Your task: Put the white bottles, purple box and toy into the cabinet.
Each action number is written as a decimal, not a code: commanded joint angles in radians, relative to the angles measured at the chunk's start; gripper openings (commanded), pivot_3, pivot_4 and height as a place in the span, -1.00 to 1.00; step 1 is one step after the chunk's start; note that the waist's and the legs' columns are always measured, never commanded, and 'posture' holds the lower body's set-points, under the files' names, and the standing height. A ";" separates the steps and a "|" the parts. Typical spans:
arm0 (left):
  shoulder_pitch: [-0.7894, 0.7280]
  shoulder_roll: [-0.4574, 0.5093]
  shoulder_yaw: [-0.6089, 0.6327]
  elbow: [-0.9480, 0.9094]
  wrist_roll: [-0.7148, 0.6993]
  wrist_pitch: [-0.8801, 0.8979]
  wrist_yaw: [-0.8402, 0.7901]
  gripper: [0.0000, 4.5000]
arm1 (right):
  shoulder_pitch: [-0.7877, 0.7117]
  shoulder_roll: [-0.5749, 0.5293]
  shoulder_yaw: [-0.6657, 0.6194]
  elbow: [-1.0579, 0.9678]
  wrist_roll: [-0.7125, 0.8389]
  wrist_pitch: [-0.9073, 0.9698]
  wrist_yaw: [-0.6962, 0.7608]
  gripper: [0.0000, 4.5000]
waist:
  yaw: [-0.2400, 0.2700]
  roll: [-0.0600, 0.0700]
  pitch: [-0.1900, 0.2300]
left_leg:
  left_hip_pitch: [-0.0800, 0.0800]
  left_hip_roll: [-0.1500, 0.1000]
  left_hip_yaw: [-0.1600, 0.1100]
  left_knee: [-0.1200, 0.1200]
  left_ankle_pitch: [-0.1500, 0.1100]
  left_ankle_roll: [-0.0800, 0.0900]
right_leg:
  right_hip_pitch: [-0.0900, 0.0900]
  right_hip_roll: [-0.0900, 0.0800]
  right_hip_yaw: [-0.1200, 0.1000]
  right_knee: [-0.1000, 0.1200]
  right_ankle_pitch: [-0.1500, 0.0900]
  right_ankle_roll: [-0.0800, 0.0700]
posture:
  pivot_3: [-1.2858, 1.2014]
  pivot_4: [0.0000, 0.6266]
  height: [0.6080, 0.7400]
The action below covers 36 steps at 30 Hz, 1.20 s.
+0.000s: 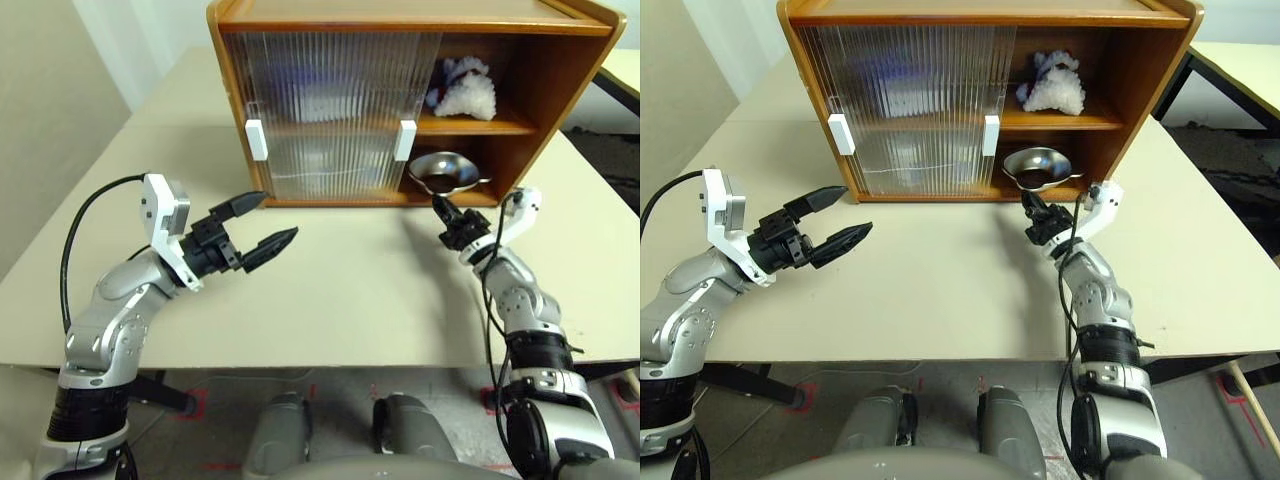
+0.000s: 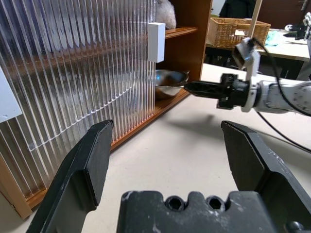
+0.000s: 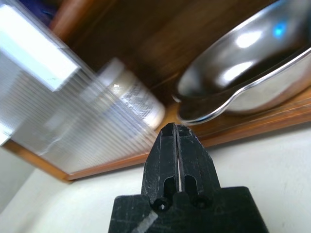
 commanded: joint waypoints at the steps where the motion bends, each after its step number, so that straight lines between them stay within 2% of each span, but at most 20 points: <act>1: 0.004 -0.004 -0.003 -0.003 0.002 -0.007 0.002 1.00 | -0.051 -0.023 -0.022 0.102 -0.030 -0.033 -0.009 -0.99 | 0.000 0.000 0.000 | 0.000 0.000 0.000 0.000 0.000 0.000 | 0.000 0.000 0.000 0.000 0.003 0.005 | 0.17 -1.00 1.00; 6: 0.006 -0.004 -0.003 -0.002 0.005 -0.011 0.002 1.00 | -0.087 -0.036 -0.036 0.151 -0.037 -0.060 0.004 -0.99 | 0.001 0.000 0.000 | 0.000 0.000 -0.001 -0.001 0.000 0.000 | 0.000 0.001 0.000 0.000 0.002 0.004 | 0.18 -1.00 1.00; 12: 0.007 -0.006 -0.001 0.002 0.006 -0.020 0.004 1.00 | -0.007 -0.025 0.009 -0.057 0.032 0.008 0.167 -0.99 | 0.001 0.000 0.000 | 0.000 0.000 -0.001 -0.001 0.000 0.001 | 0.000 0.001 0.000 0.000 0.001 0.007 | 0.18 -1.00 1.00; 15: 0.010 -0.006 -0.002 0.003 0.005 -0.022 0.001 1.00 | 0.078 -0.069 0.113 -0.199 -0.021 0.010 0.268 -0.99 | 0.004 -0.001 0.000 | 0.000 0.000 -0.001 -0.001 0.000 0.000 | 0.000 0.001 0.000 0.000 0.001 0.007 | 0.18 -1.00 1.00; 19: 0.007 -0.007 -0.005 0.006 0.007 -0.024 0.001 1.00 | 0.101 -0.079 0.163 -0.274 -0.023 0.010 0.313 -0.99 | 0.006 -0.001 0.000 | 0.000 0.000 -0.001 0.000 0.000 0.000 | 0.000 0.000 0.000 0.000 0.001 0.007 | 0.18 -1.00 1.00; 23: 0.001 -0.007 -0.009 0.005 0.007 -0.021 0.003 1.00 | 0.052 -0.087 0.224 -0.285 -0.073 -0.006 0.330 -0.99 | 0.009 -0.001 -0.001 | 0.000 0.000 -0.001 0.000 0.000 0.000 | 0.000 0.000 -0.001 0.000 0.002 0.005 | 0.18 -1.00 1.00; 36: -0.008 -0.015 -0.023 0.002 0.009 -0.018 0.011 1.00 | -0.200 -0.004 0.212 -0.085 -0.131 -0.004 0.198 -0.99 | 0.026 -0.001 -0.001 | -0.001 0.001 0.000 -0.001 0.000 -0.001 | -0.003 0.000 -0.001 0.001 0.004 0.002 | 0.17 -1.00 1.00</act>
